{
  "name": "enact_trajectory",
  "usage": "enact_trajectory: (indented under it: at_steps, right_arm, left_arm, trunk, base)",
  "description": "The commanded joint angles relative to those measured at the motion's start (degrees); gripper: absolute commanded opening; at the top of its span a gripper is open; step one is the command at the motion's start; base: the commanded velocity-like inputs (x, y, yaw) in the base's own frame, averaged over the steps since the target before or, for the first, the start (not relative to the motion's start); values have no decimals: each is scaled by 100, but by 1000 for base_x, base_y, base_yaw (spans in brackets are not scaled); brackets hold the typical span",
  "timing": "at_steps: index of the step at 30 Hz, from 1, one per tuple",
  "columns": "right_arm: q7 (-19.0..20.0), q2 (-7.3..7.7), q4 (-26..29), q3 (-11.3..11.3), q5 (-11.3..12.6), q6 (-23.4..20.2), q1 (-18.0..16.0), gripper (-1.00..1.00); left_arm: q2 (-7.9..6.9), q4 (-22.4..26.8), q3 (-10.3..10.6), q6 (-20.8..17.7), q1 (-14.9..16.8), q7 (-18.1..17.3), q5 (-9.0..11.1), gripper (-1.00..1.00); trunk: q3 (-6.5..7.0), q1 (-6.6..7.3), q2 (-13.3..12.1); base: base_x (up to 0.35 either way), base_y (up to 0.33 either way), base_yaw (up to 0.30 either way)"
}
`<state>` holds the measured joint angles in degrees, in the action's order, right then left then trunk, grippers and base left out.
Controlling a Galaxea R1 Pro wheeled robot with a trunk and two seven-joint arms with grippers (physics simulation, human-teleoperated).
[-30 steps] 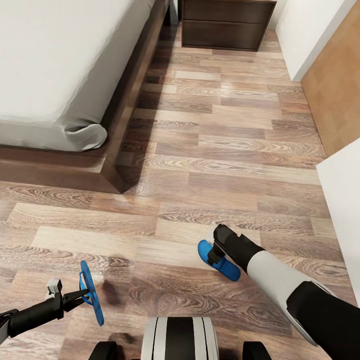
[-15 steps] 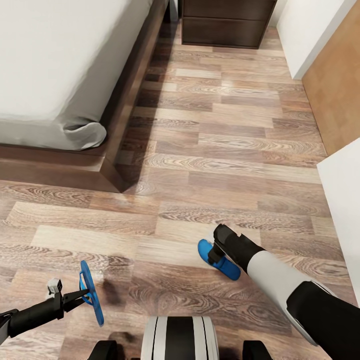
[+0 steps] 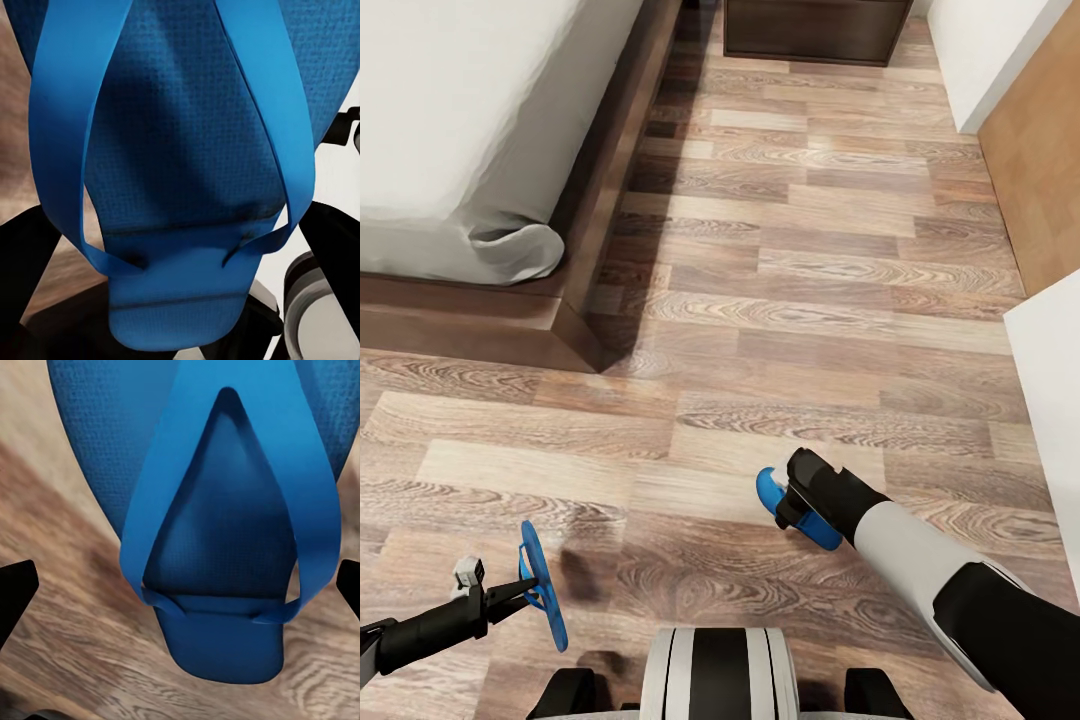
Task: In the bedroom, move the book from the bed onto either nightstand, and place the two sandals side by side next to the bed.
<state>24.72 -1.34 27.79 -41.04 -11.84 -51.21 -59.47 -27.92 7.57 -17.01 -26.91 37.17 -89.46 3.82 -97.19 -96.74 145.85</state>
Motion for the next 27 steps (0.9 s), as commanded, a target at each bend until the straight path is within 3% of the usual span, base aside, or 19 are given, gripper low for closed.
enact_trajectory:
  at_steps: [1,27]
  right_arm:
    - [50,2,6,-18,-61,-12,-4,100]
    - [42,10,7,-1,-64,-12,-4,100]
  left_arm:
    - [-3,-1,40,-60,1,-19,40,-100]
    - [-3,-1,40,-60,1,-19,40,-100]
  trunk:
    - [-3,1,1]
    - [-25,-2,3]
  base:
    - [0,0,0]
    - [0,0,0]
